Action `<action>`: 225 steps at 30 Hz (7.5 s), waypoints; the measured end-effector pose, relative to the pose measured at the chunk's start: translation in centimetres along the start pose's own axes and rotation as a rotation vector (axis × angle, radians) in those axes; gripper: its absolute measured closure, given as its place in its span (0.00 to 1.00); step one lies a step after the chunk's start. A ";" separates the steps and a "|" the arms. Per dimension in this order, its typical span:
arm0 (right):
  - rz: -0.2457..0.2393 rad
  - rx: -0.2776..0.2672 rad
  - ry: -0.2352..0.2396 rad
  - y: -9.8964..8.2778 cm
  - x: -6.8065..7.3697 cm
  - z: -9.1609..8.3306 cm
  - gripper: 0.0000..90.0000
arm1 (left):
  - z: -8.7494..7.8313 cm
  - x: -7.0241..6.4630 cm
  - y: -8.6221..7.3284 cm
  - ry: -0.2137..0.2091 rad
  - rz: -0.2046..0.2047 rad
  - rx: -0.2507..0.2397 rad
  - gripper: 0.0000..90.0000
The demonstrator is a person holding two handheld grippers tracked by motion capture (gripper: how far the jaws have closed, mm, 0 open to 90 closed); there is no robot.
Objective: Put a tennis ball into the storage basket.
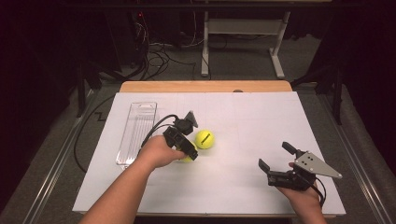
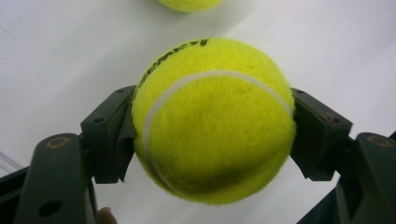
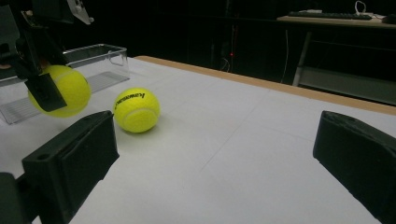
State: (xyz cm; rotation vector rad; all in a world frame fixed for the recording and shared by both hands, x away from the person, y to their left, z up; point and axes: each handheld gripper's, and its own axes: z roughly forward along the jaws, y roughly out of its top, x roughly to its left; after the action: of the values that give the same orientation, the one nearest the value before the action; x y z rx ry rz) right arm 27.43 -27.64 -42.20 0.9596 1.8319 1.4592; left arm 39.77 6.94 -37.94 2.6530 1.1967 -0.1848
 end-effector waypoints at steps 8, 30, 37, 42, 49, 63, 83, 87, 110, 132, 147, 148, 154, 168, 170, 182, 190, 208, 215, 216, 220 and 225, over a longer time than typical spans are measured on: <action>0.000 0.001 0.001 0.0 0.0 0.0 0.00 | -1.0 0.3 -0.3 -0.001 -0.021 -0.027 0.30; -0.005 0.003 0.001 -0.1 0.1 0.0 0.00 | -3.4 2.0 -1.6 -0.008 -0.067 -0.056 0.30; -0.005 0.002 0.000 0.0 0.2 0.0 0.00 | -4.3 2.3 -1.4 0.001 -0.066 -0.052 0.30; -0.002 0.003 0.000 -0.1 0.1 0.0 0.00 | -4.7 2.8 -1.5 0.006 -0.077 -0.055 0.30; -0.002 0.003 0.001 -0.1 0.1 0.0 0.00 | -5.2 4.1 -2.1 0.015 -0.132 -0.072 0.30; -0.004 0.005 0.002 -0.1 0.2 0.1 0.00 | -6.0 6.1 -3.2 0.035 -0.182 -0.072 0.30; -0.005 0.005 0.000 -0.1 0.2 0.1 0.00 | -7.2 8.7 -5.0 0.055 -0.253 -0.088 0.30; -0.006 0.004 0.000 -0.1 0.2 0.1 0.00 | -7.3 9.3 -5.5 0.067 -0.272 -0.087 0.30; -0.006 0.007 0.000 -0.1 0.2 0.1 0.00 | -8.2 12.1 -7.8 0.101 -0.358 -0.108 0.30; -0.004 0.007 0.003 -0.1 0.1 0.1 0.00 | -8.1 12.5 -6.6 0.140 -0.360 -0.097 0.29; -0.003 0.007 0.004 -0.2 0.1 0.1 0.00 | -7.2 13.2 -5.7 0.150 -0.373 -0.106 0.29; -0.003 0.007 0.004 -0.2 0.1 0.1 0.00 | -7.1 13.2 -5.6 0.149 -0.373 -0.100 0.29; -0.001 0.007 0.005 -0.2 0.2 0.1 0.00 | -6.5 13.3 -5.1 0.151 -0.377 -0.086 0.29; -0.001 0.007 0.008 -0.2 0.1 0.1 0.00 | -5.8 14.1 -4.5 0.148 -0.389 -0.077 0.29; 0.000 0.007 0.008 -0.2 0.2 0.1 0.00 | -5.5 14.3 -4.4 0.153 -0.390 -0.064 0.29; 0.003 0.012 0.009 -0.3 0.1 0.2 0.00 | -4.8 14.7 -4.1 0.158 -0.392 -0.041 0.29; 0.003 0.012 0.009 -0.3 0.1 0.2 0.00 | -4.0 14.9 -4.0 0.157 -0.395 -0.010 0.29; 0.000 0.012 0.010 -0.3 0.2 0.2 0.00 | -5.4 14.6 -3.9 0.128 -0.408 -0.075 0.01; 0.002 0.011 0.010 -0.3 0.1 0.2 0.00 | -5.2 14.2 -3.7 0.147 -0.392 -0.047 0.01; 0.002 0.011 0.010 -0.3 0.1 0.2 0.00 | -5.2 14.1 -3.7 0.146 -0.388 -0.044 0.01; -0.001 0.008 0.011 -0.2 0.2 0.2 0.00 | -5.3 13.9 -3.7 0.150 -0.383 -0.046 0.01; -0.003 0.010 0.012 -0.2 0.2 0.2 0.00 | -5.3 13.7 -3.7 0.153 -0.378 -0.041 0.01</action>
State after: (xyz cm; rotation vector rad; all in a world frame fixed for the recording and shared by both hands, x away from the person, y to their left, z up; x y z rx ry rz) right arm 27.44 -27.40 -42.49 0.9550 1.8495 1.4587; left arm 46.14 20.59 -36.24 2.4169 1.7255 -0.0173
